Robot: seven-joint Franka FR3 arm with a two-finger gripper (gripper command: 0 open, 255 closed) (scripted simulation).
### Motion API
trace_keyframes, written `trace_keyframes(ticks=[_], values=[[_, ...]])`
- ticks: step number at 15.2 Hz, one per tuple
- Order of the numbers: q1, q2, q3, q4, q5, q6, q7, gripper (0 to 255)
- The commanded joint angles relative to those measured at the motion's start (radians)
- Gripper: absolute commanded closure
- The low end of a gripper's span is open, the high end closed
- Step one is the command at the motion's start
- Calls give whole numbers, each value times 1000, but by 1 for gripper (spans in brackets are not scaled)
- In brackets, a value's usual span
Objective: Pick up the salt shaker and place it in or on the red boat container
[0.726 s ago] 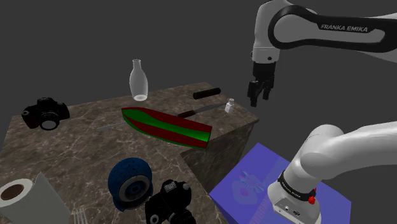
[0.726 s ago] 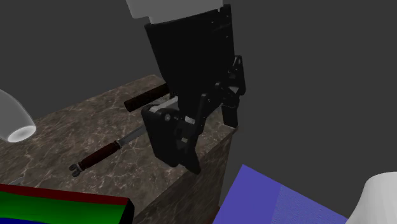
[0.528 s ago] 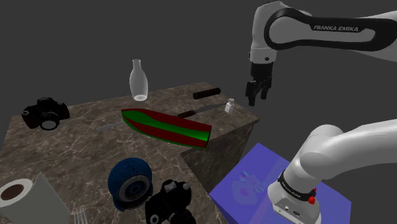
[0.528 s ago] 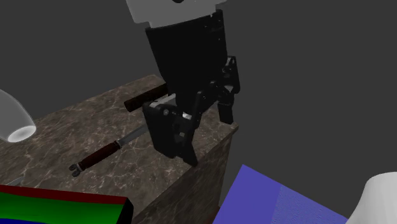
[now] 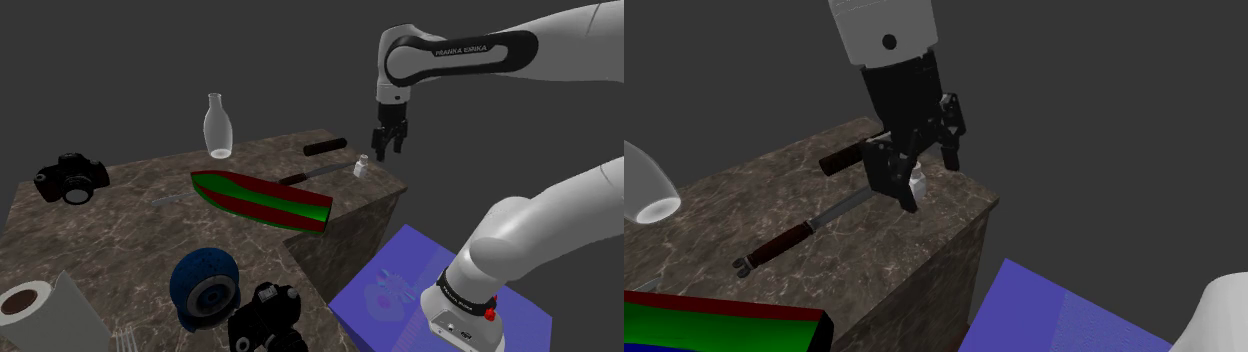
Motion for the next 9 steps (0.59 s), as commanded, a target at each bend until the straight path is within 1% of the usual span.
trace_keyframes(ticks=[1, 9], values=[[-8, 75, -23, 39, -10, 31, -32, 0], [-43, 379, -97, 228, -12, 124, -158, 0]])
